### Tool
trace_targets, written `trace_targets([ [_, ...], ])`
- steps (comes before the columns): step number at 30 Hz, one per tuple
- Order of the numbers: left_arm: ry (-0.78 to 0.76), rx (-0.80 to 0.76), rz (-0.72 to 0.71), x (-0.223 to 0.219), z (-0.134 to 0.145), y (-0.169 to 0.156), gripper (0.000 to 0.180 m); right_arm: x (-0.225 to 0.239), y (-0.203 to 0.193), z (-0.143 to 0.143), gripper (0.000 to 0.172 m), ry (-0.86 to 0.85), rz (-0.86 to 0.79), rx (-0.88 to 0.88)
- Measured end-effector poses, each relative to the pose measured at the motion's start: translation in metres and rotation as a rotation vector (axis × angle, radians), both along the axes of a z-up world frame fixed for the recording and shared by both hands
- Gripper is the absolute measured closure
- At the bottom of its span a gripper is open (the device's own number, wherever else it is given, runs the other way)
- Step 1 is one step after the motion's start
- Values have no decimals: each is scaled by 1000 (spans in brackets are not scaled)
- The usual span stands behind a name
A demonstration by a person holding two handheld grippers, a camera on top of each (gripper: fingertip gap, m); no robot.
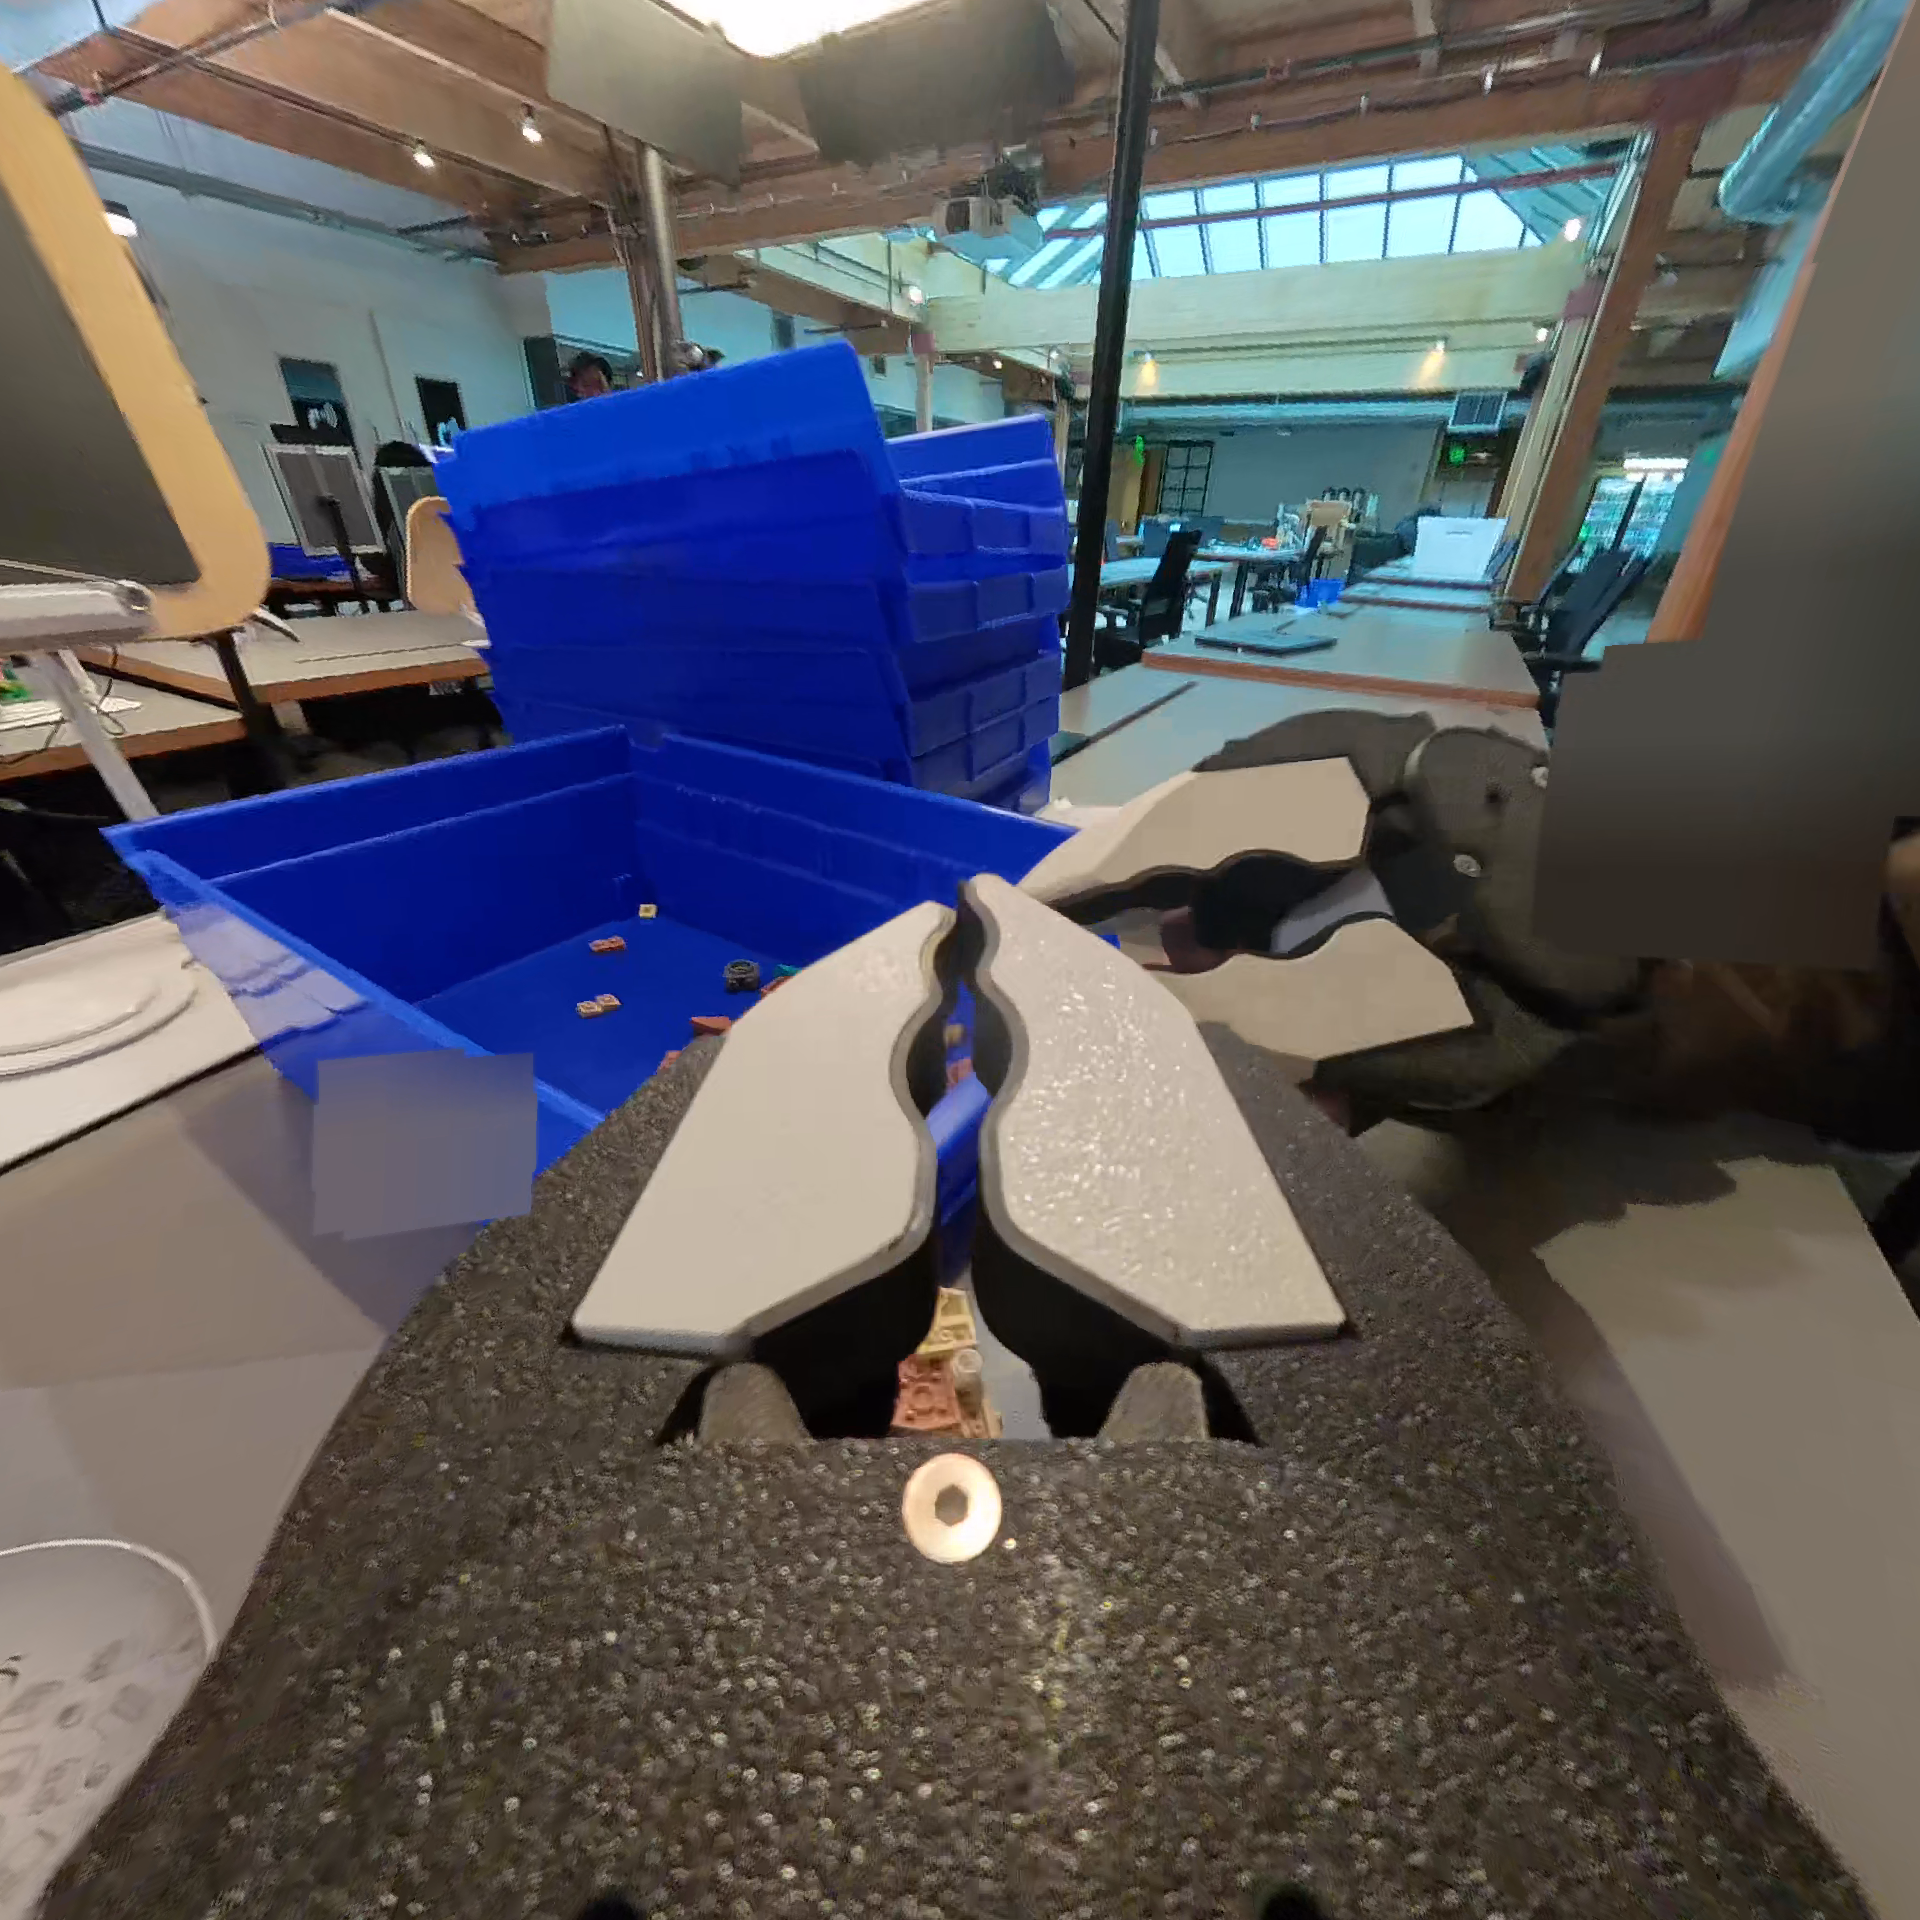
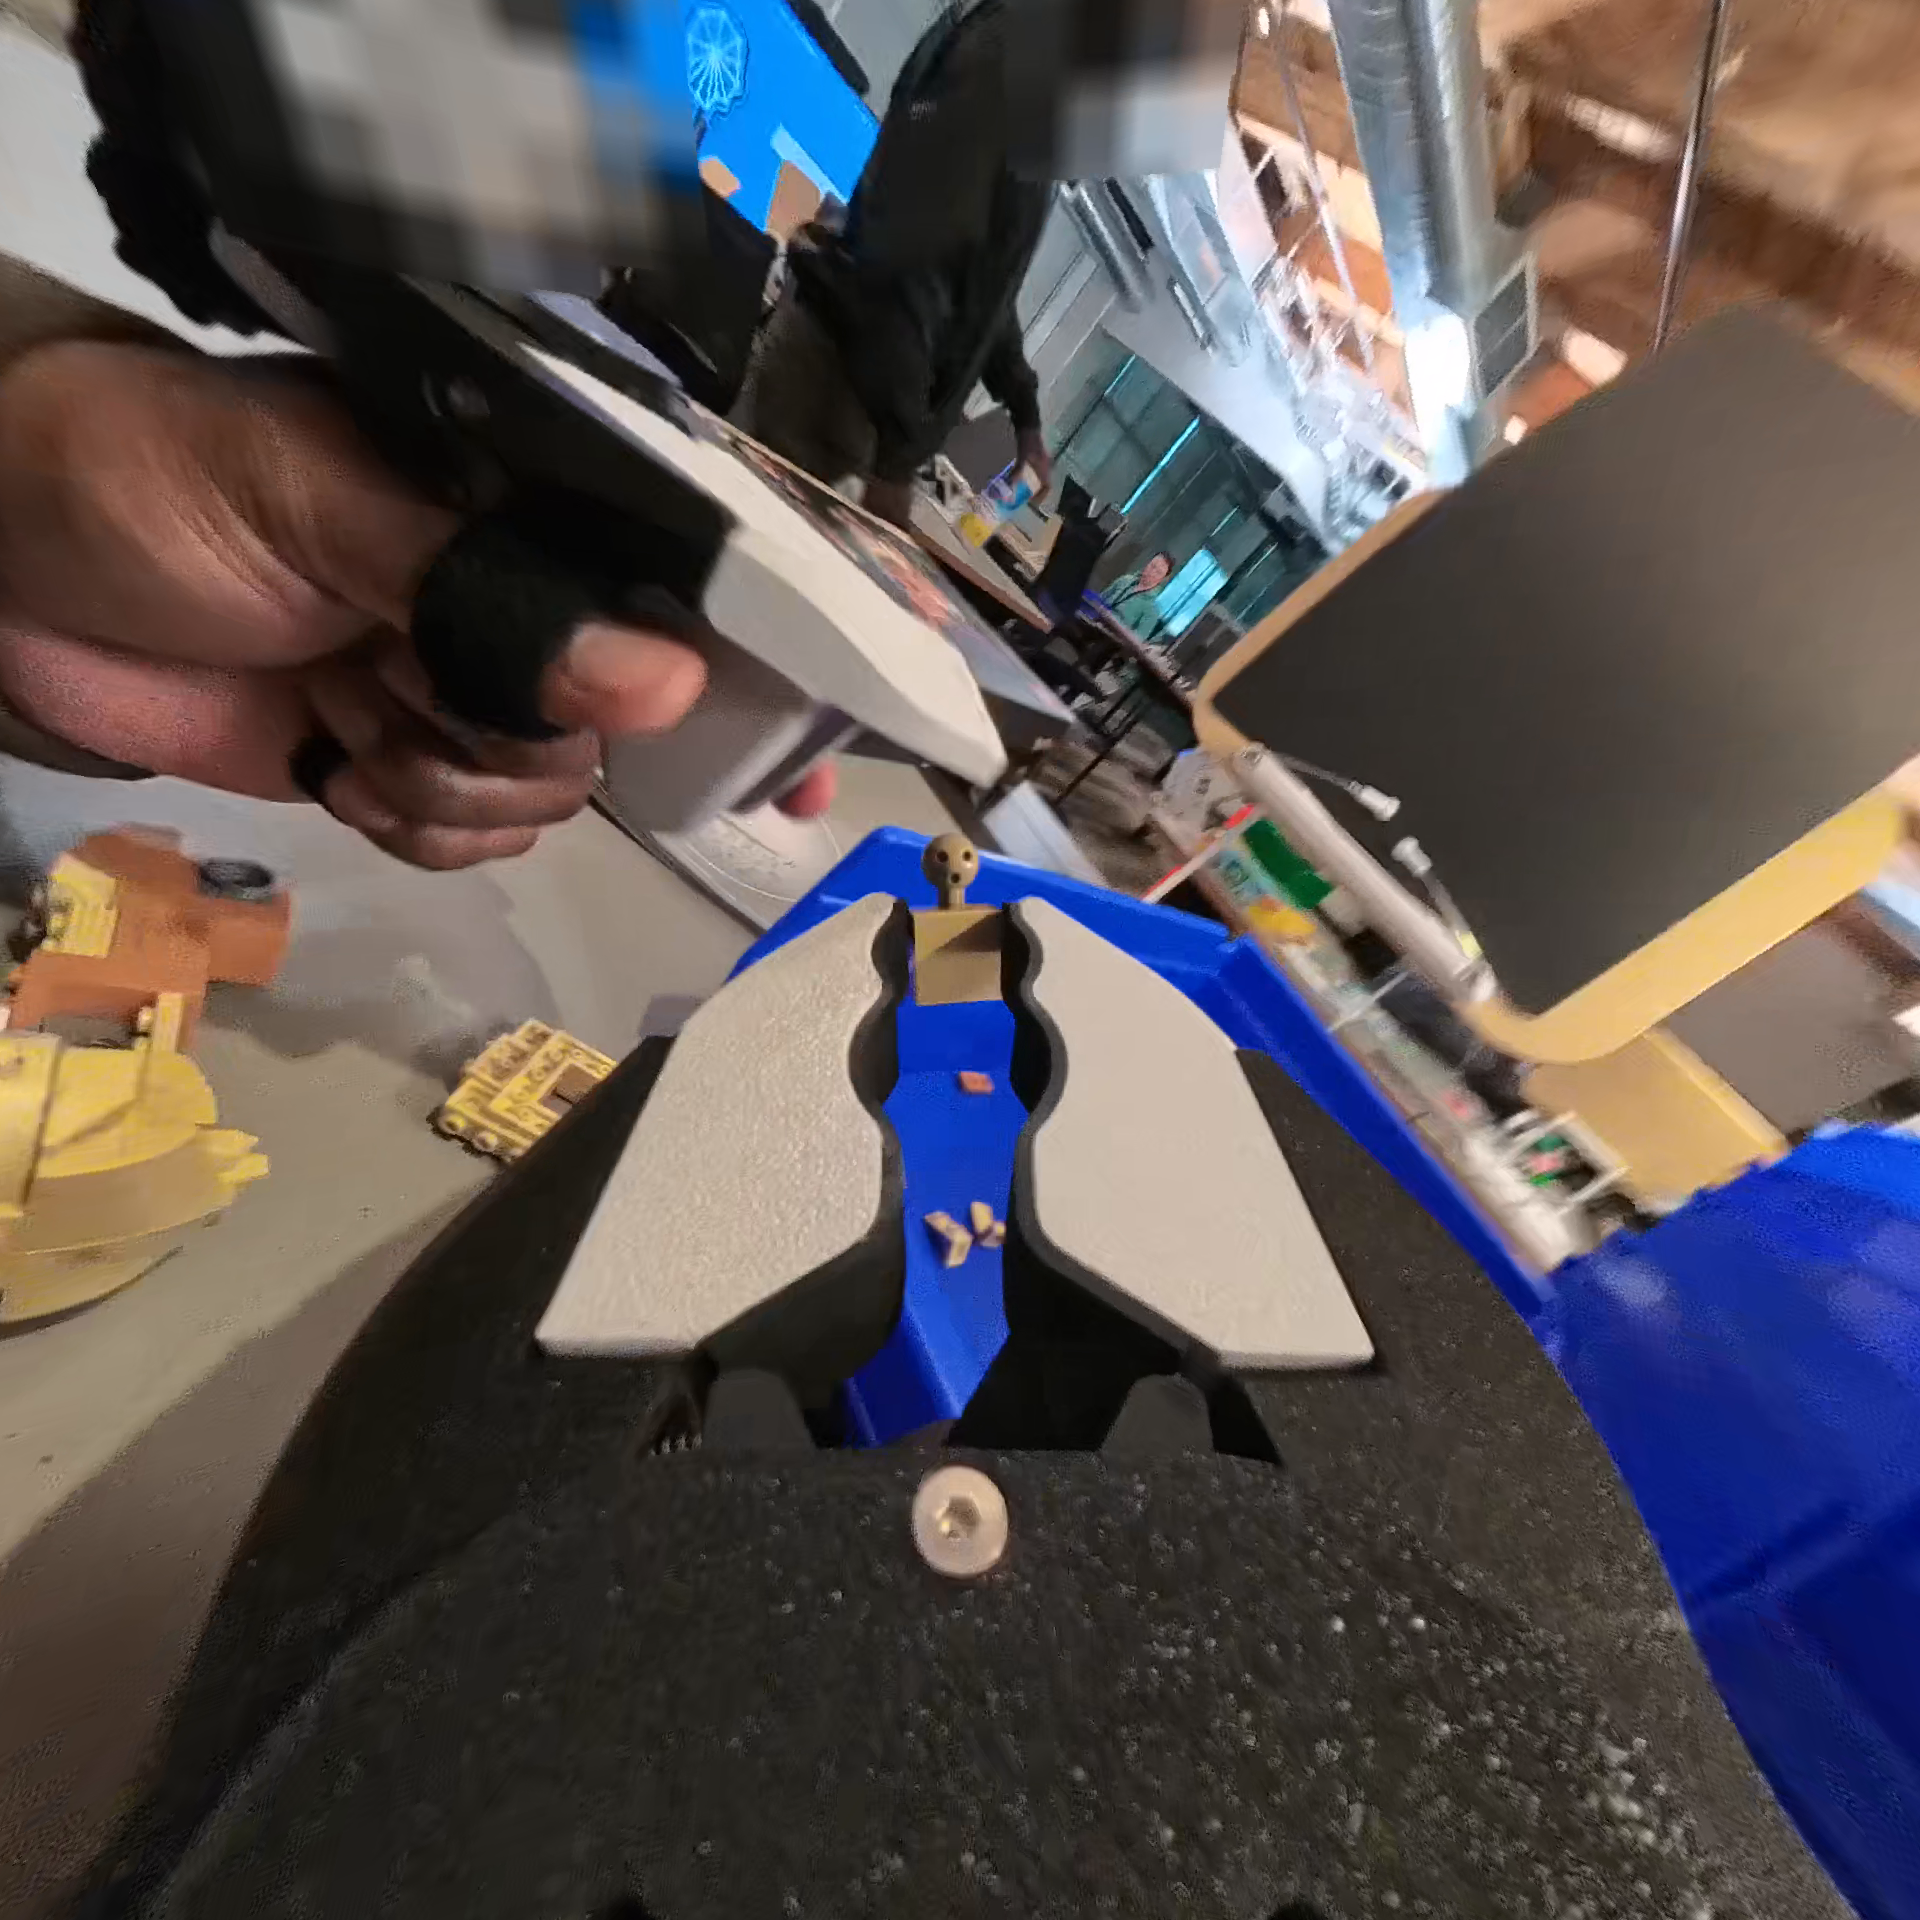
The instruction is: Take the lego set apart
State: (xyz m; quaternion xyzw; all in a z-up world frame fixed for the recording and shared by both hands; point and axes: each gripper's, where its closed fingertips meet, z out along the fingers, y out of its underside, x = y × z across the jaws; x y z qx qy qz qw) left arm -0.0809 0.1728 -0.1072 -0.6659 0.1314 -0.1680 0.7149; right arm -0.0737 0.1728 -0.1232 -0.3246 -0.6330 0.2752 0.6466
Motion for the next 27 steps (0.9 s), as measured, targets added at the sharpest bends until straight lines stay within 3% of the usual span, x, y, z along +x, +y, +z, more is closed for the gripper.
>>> trace_targets([
  [3,-46,15,10,-20,9,0,180,4,12,5,155,21,42,-126],
  [7,-148,-63,-83,-14,4,5,180,3,14,3,155,36,0,-32],
  [9,-168,-94,-114,-6,-1,7,171,1,10,-1,155,35,-16,30],
  [13,-128,-125,-137,9,-8,8,163,1,2,0,155,57,-36,105],
  [27,-64,-106,-137,20,-11,6,171,2,0,1,155,70,-77,184],
])
